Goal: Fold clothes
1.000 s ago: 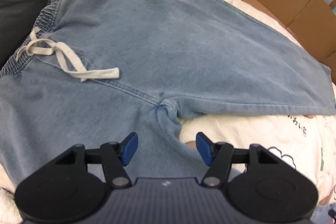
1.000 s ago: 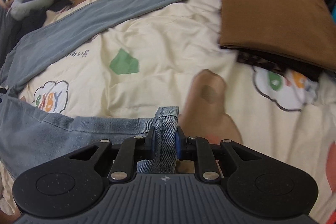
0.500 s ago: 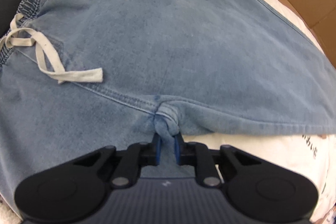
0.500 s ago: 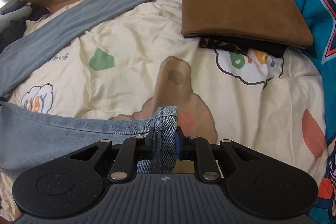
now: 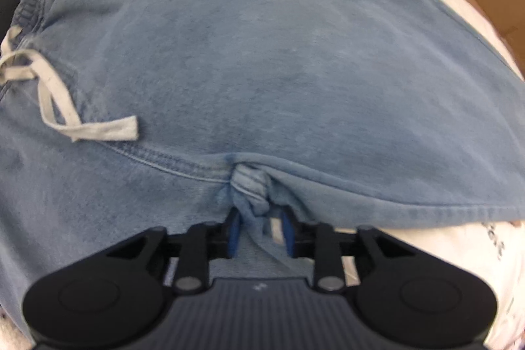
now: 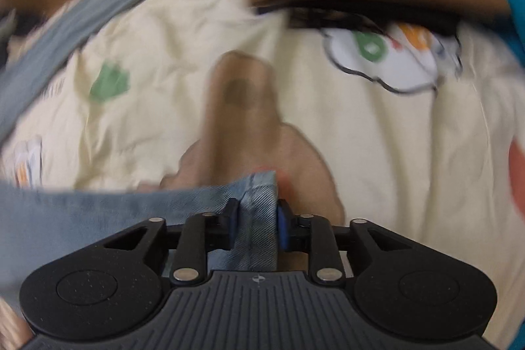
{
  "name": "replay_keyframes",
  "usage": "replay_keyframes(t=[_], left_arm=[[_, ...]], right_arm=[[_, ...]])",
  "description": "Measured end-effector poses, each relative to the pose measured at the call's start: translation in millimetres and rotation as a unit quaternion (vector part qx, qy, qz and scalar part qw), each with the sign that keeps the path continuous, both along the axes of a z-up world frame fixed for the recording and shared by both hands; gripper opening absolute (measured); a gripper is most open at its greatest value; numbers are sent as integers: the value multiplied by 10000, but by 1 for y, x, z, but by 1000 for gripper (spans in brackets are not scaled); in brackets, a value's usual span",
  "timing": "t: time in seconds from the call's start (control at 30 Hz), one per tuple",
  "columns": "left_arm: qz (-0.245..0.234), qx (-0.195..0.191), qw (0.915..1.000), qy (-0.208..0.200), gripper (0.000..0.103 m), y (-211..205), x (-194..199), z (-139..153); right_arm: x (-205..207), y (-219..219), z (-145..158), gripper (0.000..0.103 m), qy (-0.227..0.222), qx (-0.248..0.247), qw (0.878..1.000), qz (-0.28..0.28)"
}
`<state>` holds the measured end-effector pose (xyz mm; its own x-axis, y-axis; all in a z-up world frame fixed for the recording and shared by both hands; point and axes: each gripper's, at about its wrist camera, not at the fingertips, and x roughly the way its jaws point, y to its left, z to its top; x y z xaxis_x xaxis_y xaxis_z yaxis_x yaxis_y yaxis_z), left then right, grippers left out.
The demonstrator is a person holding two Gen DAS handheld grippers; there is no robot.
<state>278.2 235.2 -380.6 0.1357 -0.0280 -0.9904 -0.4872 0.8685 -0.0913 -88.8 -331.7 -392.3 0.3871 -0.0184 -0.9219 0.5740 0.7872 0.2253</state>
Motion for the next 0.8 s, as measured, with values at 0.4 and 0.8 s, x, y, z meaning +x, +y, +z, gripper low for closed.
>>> replay_keyframes(t=[0.4, 0.8], left_arm=[[-169, -79, 9990, -395, 56, 1, -70, 47], [74, 56, 9999, -131, 56, 16, -151, 73]], right_arm=[[-48, -13, 51, 40, -679, 123, 9975, 158], [-86, 36, 36, 40, -426, 1014, 9932, 373]])
